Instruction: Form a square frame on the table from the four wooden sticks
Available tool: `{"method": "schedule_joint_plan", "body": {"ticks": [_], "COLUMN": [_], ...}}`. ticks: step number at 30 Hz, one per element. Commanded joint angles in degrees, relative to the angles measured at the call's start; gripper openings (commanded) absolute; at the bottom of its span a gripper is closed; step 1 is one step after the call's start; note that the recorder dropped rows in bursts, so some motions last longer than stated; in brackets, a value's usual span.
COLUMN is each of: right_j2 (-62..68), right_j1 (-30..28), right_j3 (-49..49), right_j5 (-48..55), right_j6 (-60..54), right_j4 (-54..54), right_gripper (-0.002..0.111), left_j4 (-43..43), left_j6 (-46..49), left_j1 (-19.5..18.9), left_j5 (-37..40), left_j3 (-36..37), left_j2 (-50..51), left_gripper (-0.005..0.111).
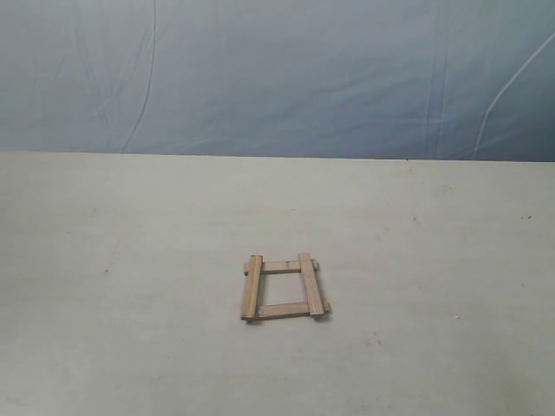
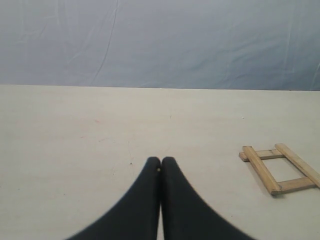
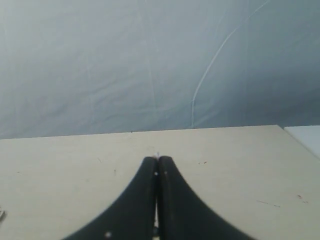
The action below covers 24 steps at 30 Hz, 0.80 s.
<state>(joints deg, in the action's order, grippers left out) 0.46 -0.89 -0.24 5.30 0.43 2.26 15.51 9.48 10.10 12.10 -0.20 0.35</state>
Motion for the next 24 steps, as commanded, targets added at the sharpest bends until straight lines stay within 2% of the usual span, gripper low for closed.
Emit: {"method": "schedule_joint_plan", "body": {"ticks": [1,18,20,22,24], "right_j2": [-0.46,-0.46,-0.46,-0.46,-0.46], "right_j1": [0.33,0.33,0.33,0.33,0.33], "right_j3": [0.24,0.24,0.24,0.24,0.24], "right_j5": [-1.04,-0.93,-0.93,-0.93,-0.93], "right_j6": [-1.14,-0.93,-0.93,-0.93,-0.93], "right_j4": [-0.65,-0.43,-0.43,-0.43,-0.43], "right_gripper": [0.0,0.0,0.0,0.0,0.0], "left_j4": [-0.2,-0.2,-5.61,-14.57,-20.67], "left_j6": [-0.02,-0.02,3.54,7.5,7.66], "left_j1": [0.37,0.37,0.21,-1.1,-2.57], "left_j5": [-0.12,-0.12,-0.12,-0.12,-0.24], "left_j3": [0.2,0.2,0.2,0.2,0.2], "left_j2": [-0.35,-0.35,-0.35,-0.35,-0.35], "left_gripper": [0.0,0.0,0.0,0.0,0.0]}}
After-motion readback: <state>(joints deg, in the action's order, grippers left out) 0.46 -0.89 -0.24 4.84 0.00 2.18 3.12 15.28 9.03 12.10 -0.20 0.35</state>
